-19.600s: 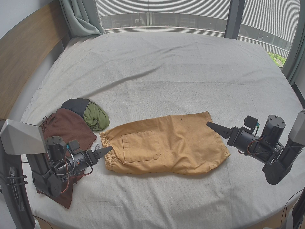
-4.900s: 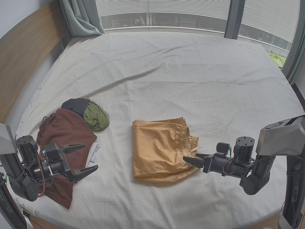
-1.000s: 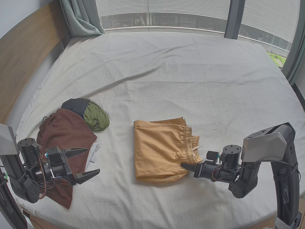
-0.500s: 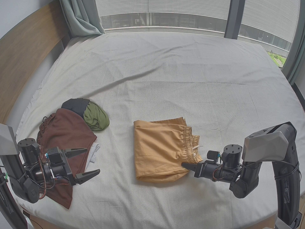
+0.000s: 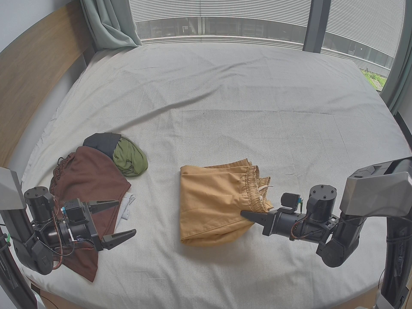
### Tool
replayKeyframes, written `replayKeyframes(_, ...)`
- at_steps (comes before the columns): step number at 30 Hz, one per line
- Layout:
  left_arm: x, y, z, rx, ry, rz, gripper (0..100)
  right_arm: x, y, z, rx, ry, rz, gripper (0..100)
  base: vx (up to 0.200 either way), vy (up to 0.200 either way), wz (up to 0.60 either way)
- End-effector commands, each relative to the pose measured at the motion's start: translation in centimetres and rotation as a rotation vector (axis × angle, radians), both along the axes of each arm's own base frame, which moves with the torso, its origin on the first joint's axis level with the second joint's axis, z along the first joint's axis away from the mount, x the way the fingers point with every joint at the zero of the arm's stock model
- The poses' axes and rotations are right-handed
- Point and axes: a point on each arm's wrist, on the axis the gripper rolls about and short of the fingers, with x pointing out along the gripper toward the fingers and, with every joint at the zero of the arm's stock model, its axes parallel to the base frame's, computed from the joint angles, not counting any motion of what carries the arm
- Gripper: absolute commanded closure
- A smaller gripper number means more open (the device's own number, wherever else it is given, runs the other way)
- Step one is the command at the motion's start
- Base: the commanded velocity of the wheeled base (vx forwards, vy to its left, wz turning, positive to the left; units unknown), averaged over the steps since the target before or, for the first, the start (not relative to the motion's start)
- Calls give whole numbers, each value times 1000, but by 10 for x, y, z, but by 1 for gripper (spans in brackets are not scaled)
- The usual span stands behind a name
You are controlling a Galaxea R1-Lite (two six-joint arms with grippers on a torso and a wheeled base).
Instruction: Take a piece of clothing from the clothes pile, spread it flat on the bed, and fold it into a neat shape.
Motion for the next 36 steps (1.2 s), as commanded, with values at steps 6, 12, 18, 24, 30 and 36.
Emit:
replayKeyframes(6,0,0,2,0,-8,0,0,-5,6,30,41,-84,30,100,0,0,0)
replayKeyframes(12,0,0,2,0,-8,0,0,-3,9,41,61,-120,33,100,0,0,0)
replayKeyframes(18,0,-1,2,0,-10,-5,0,2,11,50,82,-153,32,100,0,0,0)
replayKeyframes(24,0,-1,2,1,-13,-5,0,7,17,57,104,-187,41,100,0,0,0)
replayKeyframes(30,0,-1,3,1,-16,-5,0,18,23,69,146,-228,38,100,0,0,0)
replayKeyframes(36,0,-1,3,1,-14,-5,0,25,26,80,183,-257,36,100,0,0,0)
